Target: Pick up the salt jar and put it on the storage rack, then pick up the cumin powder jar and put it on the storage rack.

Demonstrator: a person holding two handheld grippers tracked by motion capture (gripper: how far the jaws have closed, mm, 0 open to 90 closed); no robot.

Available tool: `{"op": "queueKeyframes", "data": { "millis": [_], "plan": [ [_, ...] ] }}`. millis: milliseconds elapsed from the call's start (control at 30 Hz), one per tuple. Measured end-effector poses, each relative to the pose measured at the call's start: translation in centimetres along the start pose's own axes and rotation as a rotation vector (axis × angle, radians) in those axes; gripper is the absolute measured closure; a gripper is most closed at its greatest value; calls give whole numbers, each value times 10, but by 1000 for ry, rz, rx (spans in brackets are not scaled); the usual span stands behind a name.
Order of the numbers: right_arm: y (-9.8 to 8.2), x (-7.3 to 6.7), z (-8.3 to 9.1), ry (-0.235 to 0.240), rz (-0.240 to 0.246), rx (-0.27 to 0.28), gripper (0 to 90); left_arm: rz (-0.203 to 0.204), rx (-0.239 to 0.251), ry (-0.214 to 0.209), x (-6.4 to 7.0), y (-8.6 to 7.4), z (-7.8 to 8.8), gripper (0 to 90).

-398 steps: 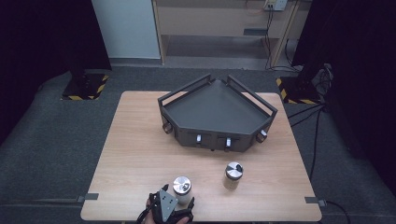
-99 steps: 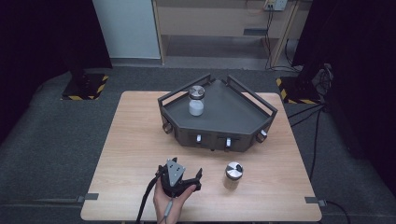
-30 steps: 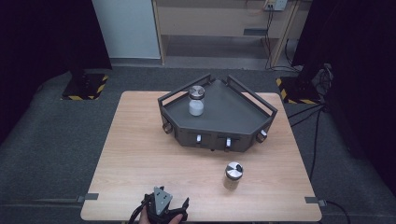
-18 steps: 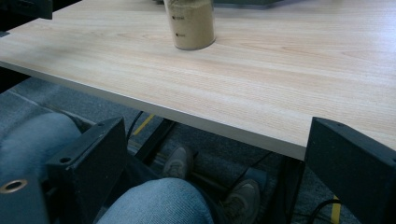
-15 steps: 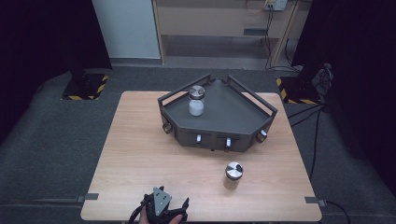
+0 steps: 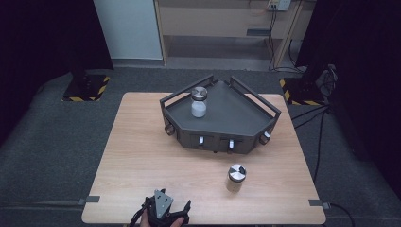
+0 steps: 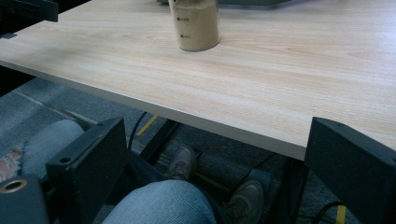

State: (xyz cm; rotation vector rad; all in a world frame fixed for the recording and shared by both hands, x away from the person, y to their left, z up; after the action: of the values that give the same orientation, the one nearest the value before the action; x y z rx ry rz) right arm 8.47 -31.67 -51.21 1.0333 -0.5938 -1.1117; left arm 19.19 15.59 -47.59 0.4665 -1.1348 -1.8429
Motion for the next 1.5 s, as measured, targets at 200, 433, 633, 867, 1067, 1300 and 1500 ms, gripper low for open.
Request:
{"op": "queueKeyframes", "data": {
  "millis": [200,433,633,867,1067,1300,1500],
  "plan": [
    [3,-3,0,-4,4,17,63,1,43,-10,0,1,4,40],
    [6,-7,4,-6,1,27,60,20,31,-5,-3,-2,3,40],
    [27,-11,15,15,4,88,57,16,37,-3,-3,-1,2,40],
    [57,-15,26,33,5,163,56,18,42,-9,0,-1,3,40],
    [73,-15,28,77,-46,145,41,21,42,-11,-1,-2,2,40],
    [88,-21,24,113,-2,157,28,25,38,-13,-3,-2,0,40],
    [98,-25,17,99,52,173,29,31,43,-13,-4,-2,1,40]
  ]
}}
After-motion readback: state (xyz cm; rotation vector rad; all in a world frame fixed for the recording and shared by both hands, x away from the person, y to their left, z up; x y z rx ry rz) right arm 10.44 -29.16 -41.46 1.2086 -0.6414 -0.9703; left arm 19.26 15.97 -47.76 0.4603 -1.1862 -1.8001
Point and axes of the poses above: each handheld gripper's, and its own axes: z roughly backward along the jaws, y roughly out of its top, x roughly to its right, the point moved 9 cm from there along -z, roughly forward along the jaws, and after that the axes turned 9 degrees about -y, right-handed, at the moved point
